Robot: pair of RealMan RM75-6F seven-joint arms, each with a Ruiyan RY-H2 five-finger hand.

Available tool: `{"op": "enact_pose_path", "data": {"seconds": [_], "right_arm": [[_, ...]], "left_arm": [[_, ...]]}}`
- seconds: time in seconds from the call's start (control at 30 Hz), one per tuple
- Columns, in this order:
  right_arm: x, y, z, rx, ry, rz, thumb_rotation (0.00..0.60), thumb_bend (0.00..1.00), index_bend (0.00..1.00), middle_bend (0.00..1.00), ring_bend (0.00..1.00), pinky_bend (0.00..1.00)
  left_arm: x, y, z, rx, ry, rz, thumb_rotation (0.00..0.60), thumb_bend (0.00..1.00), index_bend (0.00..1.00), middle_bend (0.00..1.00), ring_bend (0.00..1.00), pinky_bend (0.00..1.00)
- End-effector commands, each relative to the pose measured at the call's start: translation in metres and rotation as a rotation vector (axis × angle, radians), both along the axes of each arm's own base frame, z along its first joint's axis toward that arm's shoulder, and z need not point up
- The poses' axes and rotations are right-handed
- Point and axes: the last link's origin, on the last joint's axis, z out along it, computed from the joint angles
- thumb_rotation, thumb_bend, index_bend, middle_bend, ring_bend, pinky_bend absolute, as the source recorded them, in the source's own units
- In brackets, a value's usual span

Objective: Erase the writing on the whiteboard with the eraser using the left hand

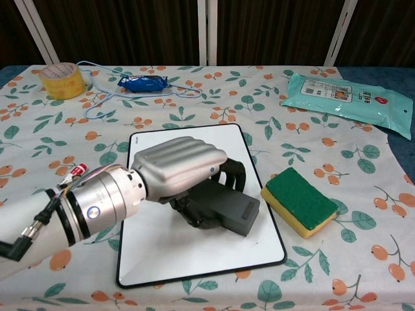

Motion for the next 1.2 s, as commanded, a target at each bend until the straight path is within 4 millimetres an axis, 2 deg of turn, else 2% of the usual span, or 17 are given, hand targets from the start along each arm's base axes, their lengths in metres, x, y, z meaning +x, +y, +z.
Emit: {"op": "enact_pose_path", "data": {"seconds": [0.03,0.23,0.47,0.67,0.87,1.2], "right_arm": [[-0.001,0.0,0.0,0.001,0.001,-0.003,0.6,0.37,0.0,0.0,0.0,0.0],[0.001,0.0,-0.003,0.009,0.002,0.002,0.6,0.37,0.0,0.0,0.0,0.0],[0.002,0.001,-0.003,0.01,0.01,-0.001,0.6,0.37,0.0,0.0,0.0,0.0],[0.004,0.0,-0.006,0.02,0.009,0.005,0.6,0.37,0.0,0.0,0.0,0.0],[0.004,-0.002,-0.008,0.027,0.013,0.001,0.6,0.37,0.0,0.0,0.0,0.0],[0.003,-0.004,-0.012,0.042,0.011,-0.002,0.6,0.37,0.0,0.0,0.0,0.0]], "left_arm": [[-0.008,0.014,0.007,0.041,-0.009,0.04,0.6,0.43,0.71,0.67,0.57,0.58],[-0.027,0.04,0.016,0.1,0.002,0.115,0.6,0.43,0.71,0.67,0.57,0.58],[-0.05,0.058,0.032,0.149,0.018,0.159,0.6,0.43,0.71,0.67,0.57,0.58],[-0.066,0.072,0.038,0.169,0.005,0.235,0.6,0.43,0.71,0.67,0.57,0.58],[-0.063,0.062,0.042,0.156,-0.02,0.194,0.6,0.43,0.71,0.67,0.57,0.58],[-0.057,0.017,0.038,0.064,0.014,0.075,0.6,0.43,0.71,0.67,0.57,0.58]]}}
